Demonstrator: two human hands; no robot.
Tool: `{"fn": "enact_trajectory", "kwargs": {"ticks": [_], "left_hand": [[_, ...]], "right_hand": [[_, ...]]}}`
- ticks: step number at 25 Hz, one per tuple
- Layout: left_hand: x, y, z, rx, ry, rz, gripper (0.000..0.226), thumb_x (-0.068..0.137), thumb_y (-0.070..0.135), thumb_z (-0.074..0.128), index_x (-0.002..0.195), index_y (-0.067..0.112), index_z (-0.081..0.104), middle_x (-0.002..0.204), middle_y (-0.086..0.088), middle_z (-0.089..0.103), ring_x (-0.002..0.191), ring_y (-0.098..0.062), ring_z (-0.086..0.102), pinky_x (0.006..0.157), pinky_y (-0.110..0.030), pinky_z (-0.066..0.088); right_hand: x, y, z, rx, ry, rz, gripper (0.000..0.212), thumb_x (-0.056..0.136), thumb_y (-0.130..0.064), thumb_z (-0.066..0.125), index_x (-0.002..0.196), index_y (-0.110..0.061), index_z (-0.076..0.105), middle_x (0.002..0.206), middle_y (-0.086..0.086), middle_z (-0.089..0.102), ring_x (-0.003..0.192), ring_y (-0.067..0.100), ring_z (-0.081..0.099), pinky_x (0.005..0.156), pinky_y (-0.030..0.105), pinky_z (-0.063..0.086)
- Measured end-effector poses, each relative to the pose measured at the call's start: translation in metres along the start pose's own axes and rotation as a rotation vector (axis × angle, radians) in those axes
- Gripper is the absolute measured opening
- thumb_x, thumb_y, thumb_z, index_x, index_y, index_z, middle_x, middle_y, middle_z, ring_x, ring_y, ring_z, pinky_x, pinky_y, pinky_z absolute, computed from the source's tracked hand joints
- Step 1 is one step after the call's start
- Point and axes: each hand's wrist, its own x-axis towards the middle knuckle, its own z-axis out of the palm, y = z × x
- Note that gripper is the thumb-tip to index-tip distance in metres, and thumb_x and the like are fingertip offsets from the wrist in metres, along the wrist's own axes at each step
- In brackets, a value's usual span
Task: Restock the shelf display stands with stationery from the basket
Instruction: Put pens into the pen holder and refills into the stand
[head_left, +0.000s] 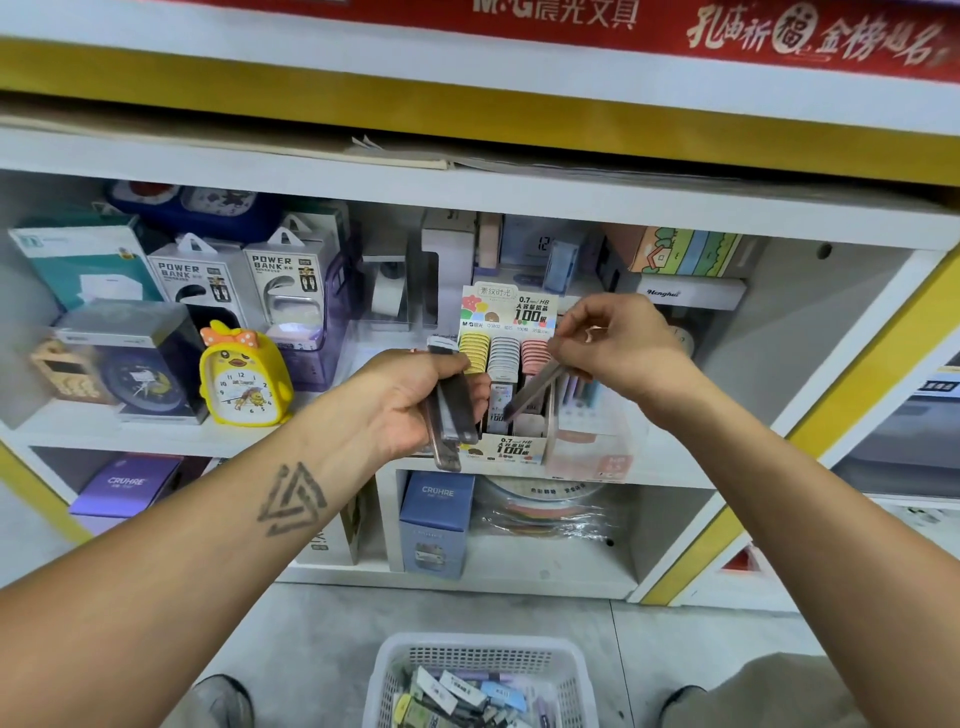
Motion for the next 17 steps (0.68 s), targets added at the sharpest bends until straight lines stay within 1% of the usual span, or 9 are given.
{"fn": "enact_trajectory", "kwargs": {"ticks": [2,4,7,8,10,12,14,15,17], "left_hand": [[-0.001,0.001,0.0,-0.017,0.003,-0.027,0.013,0.098,0.01,0.054,0.09,0.001,0.061,0.069,-0.015,0.068,0.053,-0.022,0.064,0.051,-0.031,0.058],[-0.001,0.002,0.0,-0.051,-0.015,-0.046,0.014,0.097,0.011,0.052,0.091,0.002,0.06,0.071,-0.016,0.067,0.053,-0.023,0.063,0.053,-0.03,0.057],[-0.002,0.004,0.0,-0.08,-0.031,-0.045,0.014,0.096,0.011,0.05,0.101,0.001,0.06,0.077,-0.019,0.068,0.055,-0.026,0.065,0.054,-0.032,0.058],[-0.003,0.004,0.0,-0.083,-0.034,-0.041,0.016,0.095,0.01,0.05,0.104,0.001,0.06,0.078,-0.019,0.068,0.056,-0.026,0.066,0.054,-0.033,0.058],[-0.005,0.004,0.0,-0.091,-0.043,-0.033,0.019,0.095,0.009,0.049,0.108,0.001,0.06,0.081,-0.021,0.069,0.058,-0.028,0.067,0.056,-0.035,0.059],[-0.006,0.003,0.001,-0.093,-0.054,-0.026,0.024,0.094,0.006,0.047,0.112,-0.001,0.06,0.087,-0.024,0.071,0.065,-0.031,0.071,0.06,-0.04,0.061],[-0.009,0.002,0.003,-0.096,-0.086,-0.026,0.025,0.097,0.004,0.042,0.114,-0.006,0.058,0.095,-0.027,0.072,0.076,-0.034,0.074,0.065,-0.045,0.062],[-0.011,0.002,0.004,-0.101,-0.113,-0.028,0.025,0.098,0.002,0.04,0.115,-0.007,0.056,0.099,-0.027,0.072,0.083,-0.034,0.074,0.067,-0.046,0.062],[-0.013,0.001,0.005,-0.107,-0.171,-0.031,0.027,0.1,0.0,0.036,0.119,-0.008,0.053,0.103,-0.028,0.071,0.093,-0.033,0.073,0.069,-0.048,0.061]], "right_hand": [[0.0,0.003,0.002,-0.2,-0.028,-0.014,0.015,0.079,-0.024,0.085,0.076,-0.016,0.072,0.073,0.0,0.07,0.062,0.018,0.066,0.058,0.029,0.055],[0.001,0.006,0.005,-0.311,-0.085,-0.026,0.016,0.077,-0.03,0.085,0.082,-0.019,0.074,0.077,-0.005,0.071,0.067,0.013,0.067,0.057,0.022,0.053],[0.003,0.011,0.008,-0.353,-0.153,-0.04,0.015,0.083,-0.018,0.078,0.098,-0.018,0.075,0.083,-0.007,0.073,0.079,0.01,0.07,0.077,0.028,0.058],[0.004,0.013,0.009,-0.378,-0.151,-0.053,0.014,0.087,-0.016,0.074,0.101,-0.017,0.073,0.083,-0.006,0.073,0.079,0.01,0.071,0.079,0.029,0.058],[0.003,0.016,0.012,-0.421,-0.146,-0.087,0.008,0.093,-0.013,0.067,0.1,-0.017,0.07,0.075,-0.005,0.072,0.069,0.007,0.071,0.073,0.03,0.059],[0.001,0.019,0.016,-0.407,-0.168,-0.102,0.007,0.094,-0.011,0.066,0.095,-0.018,0.066,0.071,-0.004,0.07,0.061,0.004,0.069,0.068,0.032,0.059],[-0.001,0.021,0.019,-0.407,-0.174,-0.12,0.005,0.094,-0.012,0.067,0.093,-0.017,0.066,0.074,-0.002,0.07,0.067,0.011,0.069,0.072,0.036,0.058],[-0.001,0.022,0.02,-0.462,-0.158,-0.154,0.003,0.094,-0.014,0.067,0.093,-0.016,0.069,0.08,0.0,0.071,0.075,0.017,0.069,0.076,0.038,0.057],[0.0,0.019,0.021,-0.602,-0.087,-0.254,0.009,0.094,-0.016,0.065,0.094,-0.014,0.074,0.092,0.003,0.071,0.087,0.023,0.064,0.08,0.038,0.053]]}}
